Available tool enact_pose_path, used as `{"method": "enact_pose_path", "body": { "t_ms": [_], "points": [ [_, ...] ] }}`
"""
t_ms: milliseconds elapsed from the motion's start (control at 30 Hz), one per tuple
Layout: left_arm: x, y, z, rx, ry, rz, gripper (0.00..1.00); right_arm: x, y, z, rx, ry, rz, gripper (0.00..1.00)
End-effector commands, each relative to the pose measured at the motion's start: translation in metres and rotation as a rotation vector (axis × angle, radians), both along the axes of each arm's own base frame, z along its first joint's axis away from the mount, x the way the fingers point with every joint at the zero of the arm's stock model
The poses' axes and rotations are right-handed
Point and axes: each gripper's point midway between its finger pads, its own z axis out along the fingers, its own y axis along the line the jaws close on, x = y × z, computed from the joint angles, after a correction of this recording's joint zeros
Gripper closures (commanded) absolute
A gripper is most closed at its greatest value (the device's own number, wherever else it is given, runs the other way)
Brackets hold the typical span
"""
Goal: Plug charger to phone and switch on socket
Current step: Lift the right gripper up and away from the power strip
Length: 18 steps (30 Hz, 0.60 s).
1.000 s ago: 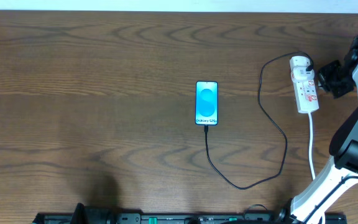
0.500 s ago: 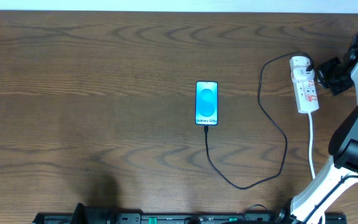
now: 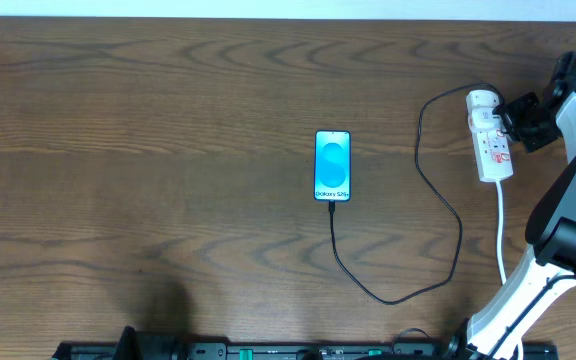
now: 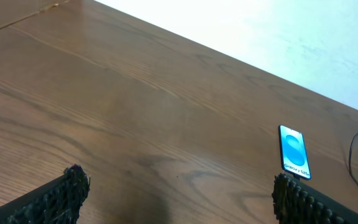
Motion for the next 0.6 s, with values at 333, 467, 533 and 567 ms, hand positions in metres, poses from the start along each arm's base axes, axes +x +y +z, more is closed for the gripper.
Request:
{"method": "enact_pose_path", "body": {
  "t_ms": [333, 467, 533, 567],
  "points": [
    [-0.001, 0.001, 0.002, 0.016, -0.006, 0.003, 0.04, 0.002, 0.042, -0.036, -0.023, 0.100, 0.107, 0.99],
    [-0.001, 0.001, 0.002, 0.016, -0.006, 0.003, 0.04, -0.008, 0.021, 0.031, -0.111, 0.035, 0.062, 0.99],
    [-0.001, 0.001, 0.002, 0.016, -0.006, 0.003, 0.04, -0.017, 0.002, 0.089, -0.226, -0.040, 0.026, 0.99],
    [-0.001, 0.001, 0.002, 0.016, -0.006, 0.003, 0.04, -0.021, -0.004, 0.119, -0.278, -0.093, 0.023, 0.99]
  ]
}}
